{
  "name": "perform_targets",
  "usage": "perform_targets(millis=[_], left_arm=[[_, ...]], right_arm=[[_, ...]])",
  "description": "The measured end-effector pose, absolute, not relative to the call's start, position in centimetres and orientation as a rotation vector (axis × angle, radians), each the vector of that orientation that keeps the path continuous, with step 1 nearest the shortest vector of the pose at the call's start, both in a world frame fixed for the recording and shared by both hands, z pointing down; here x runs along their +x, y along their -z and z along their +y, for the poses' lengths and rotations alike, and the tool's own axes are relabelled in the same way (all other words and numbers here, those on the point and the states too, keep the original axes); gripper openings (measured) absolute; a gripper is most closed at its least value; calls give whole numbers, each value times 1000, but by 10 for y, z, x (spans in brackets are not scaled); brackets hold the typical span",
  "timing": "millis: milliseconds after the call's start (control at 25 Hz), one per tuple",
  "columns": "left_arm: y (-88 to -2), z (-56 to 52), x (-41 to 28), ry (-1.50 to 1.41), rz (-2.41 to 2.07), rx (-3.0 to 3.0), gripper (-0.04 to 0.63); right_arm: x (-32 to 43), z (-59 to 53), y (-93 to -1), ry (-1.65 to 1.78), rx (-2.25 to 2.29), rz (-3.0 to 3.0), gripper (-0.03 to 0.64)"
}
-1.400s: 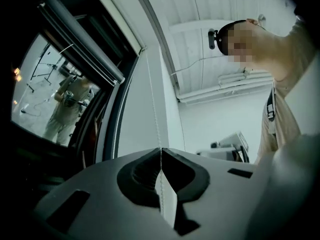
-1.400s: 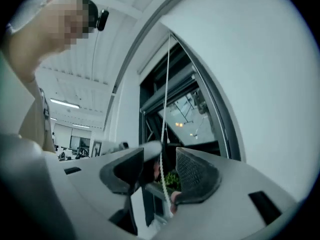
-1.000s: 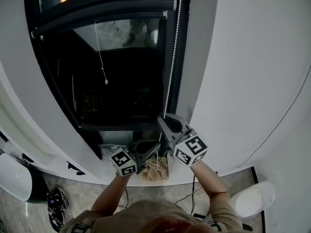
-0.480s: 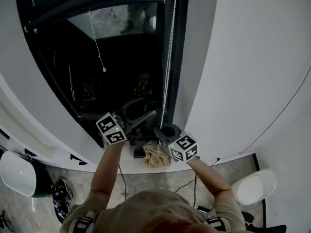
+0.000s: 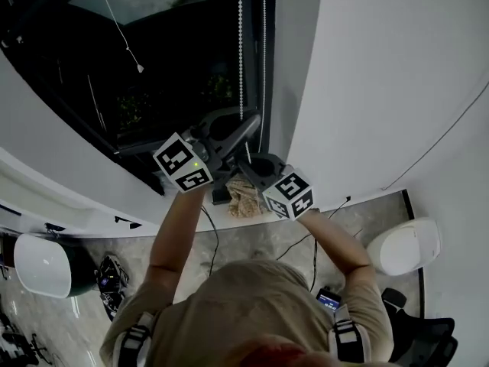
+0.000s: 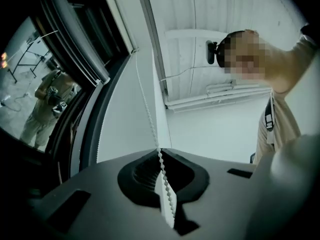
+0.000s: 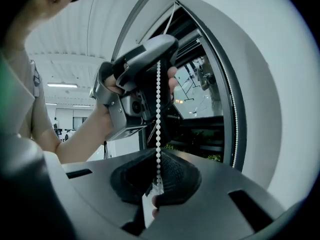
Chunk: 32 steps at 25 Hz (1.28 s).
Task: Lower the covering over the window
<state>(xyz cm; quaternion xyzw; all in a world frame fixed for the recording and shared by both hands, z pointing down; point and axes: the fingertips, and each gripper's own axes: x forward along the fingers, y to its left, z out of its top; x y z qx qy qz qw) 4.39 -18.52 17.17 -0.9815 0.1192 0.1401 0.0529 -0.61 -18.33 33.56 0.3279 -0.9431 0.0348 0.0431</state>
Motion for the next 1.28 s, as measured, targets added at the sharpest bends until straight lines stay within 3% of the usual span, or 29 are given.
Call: perform_targets(millis=[160,200,280,400,640,720,800,920,1080,1160,1280], left_arm=[[-191,-189,40,-356,409,-2995,14],[-197,-189,40,-324,414,-2994,14],[-205,-187,38,-290,423,-2998,13],[-210,-183,30,-278,451,-3004,13],[-228,-179,27,-225,486,-3015,12],[-235,-177,27,-204,490,-3023,12],[-238,-174,25,-199,493,-3023,12],[-229,-172,6,-323,492,-3021,14],[-188,-178,-19,-570,452,-2998,141],[-170,-182,-13,-522,460,-2946,175],[-157,-190,10,-361,506,-2895,175]], right_arm=[[-5,-173,-327,-21,937,-2941,25],[-3,-170,-317,4,921,-2977,120],[11,-164,-286,61,942,-3061,224],[34,-158,-221,123,999,-3203,241],[11,-187,-150,228,956,-3261,213],[4,-194,-149,205,953,-3239,149],[4,-198,-151,193,1000,-3209,21],[11,-195,-154,272,1072,-3190,15],[9,-195,-200,230,1074,-3088,14],[3,-196,-233,137,1033,-3053,14],[0,-191,-245,81,1012,-3072,14]])
